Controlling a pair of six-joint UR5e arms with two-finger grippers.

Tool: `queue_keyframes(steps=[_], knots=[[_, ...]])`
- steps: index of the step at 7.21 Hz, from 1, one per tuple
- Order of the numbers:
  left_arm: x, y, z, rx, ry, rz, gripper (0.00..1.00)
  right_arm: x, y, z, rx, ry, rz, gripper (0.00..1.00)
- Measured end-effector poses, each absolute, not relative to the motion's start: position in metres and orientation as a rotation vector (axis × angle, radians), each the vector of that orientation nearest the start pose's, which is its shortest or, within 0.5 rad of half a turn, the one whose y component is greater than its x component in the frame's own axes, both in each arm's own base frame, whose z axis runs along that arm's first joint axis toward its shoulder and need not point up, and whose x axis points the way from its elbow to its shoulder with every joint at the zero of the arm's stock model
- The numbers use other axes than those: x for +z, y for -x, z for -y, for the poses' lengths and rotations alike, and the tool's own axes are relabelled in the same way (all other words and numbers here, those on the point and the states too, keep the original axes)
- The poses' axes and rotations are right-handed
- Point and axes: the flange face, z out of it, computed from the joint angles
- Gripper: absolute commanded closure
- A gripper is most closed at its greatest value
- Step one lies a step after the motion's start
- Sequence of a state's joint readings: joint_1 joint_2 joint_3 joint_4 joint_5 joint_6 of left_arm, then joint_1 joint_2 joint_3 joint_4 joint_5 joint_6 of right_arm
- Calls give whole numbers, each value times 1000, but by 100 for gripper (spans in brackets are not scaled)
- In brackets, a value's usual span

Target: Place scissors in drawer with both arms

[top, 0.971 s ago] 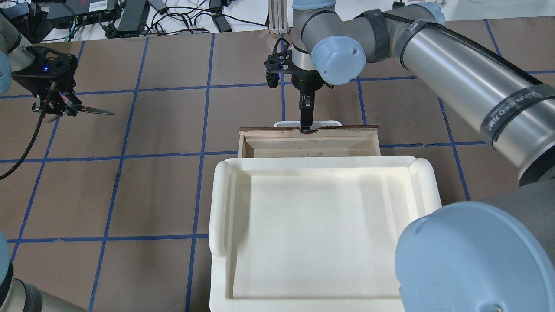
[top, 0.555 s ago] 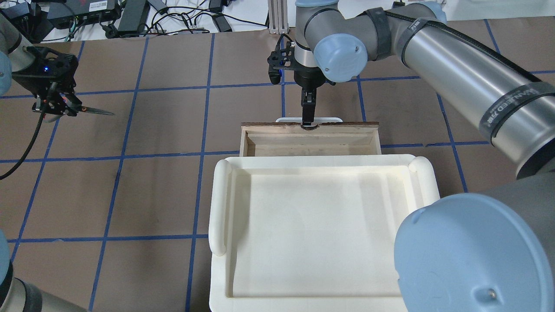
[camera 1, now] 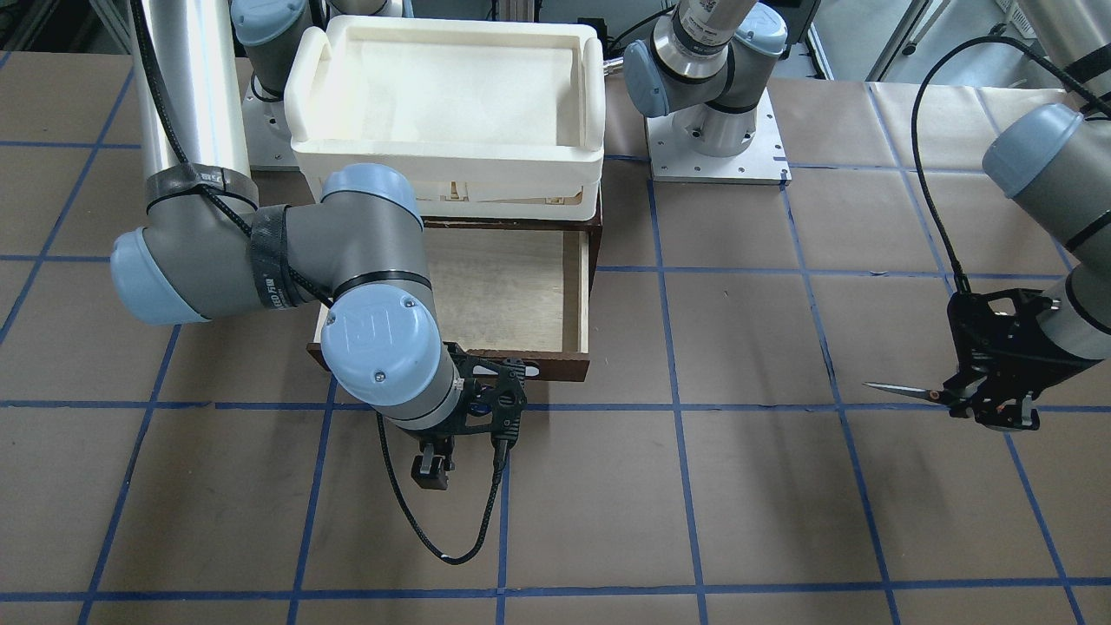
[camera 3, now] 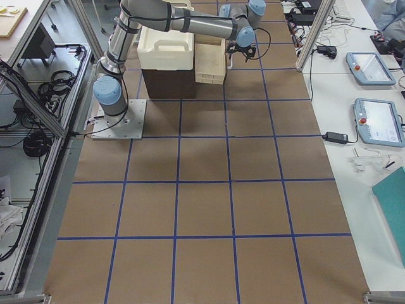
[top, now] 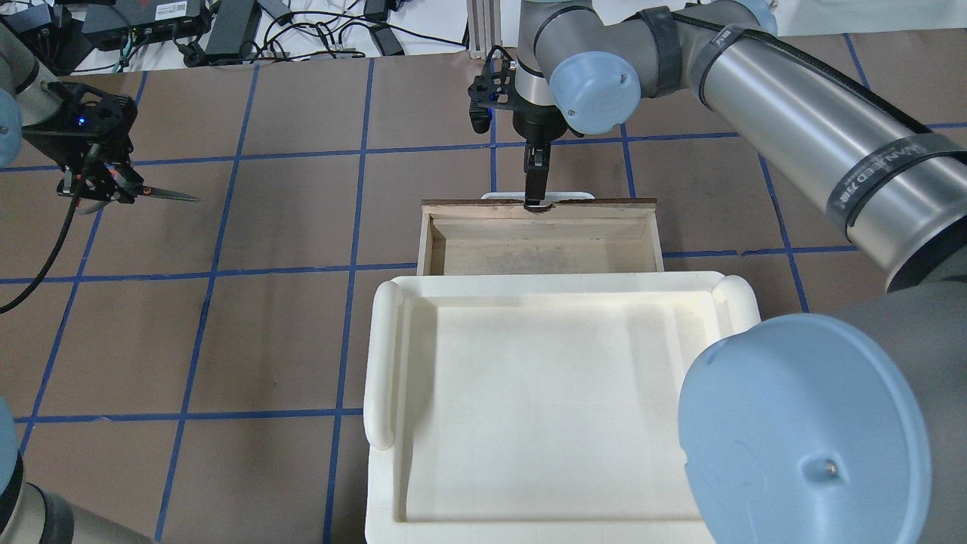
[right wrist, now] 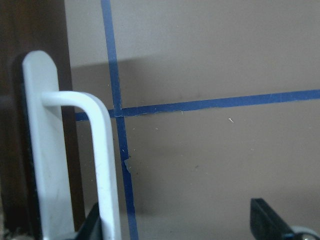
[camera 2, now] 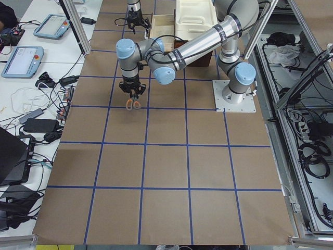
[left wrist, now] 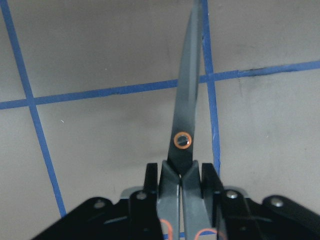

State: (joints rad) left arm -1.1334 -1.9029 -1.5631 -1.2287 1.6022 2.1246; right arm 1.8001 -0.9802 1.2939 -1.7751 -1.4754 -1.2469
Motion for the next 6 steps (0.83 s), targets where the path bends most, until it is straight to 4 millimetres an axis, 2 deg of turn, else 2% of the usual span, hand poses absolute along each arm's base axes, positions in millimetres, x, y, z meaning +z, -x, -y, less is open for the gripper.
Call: queue_keyframes(steps=[3,6], knots=[[341,-142,609,-35,2363,2106,100,289,-301,651,37,2004,-2215,0],[340,-141,610,-36,2364,2104,100,284,-303,655,28,2004,-2210,0]])
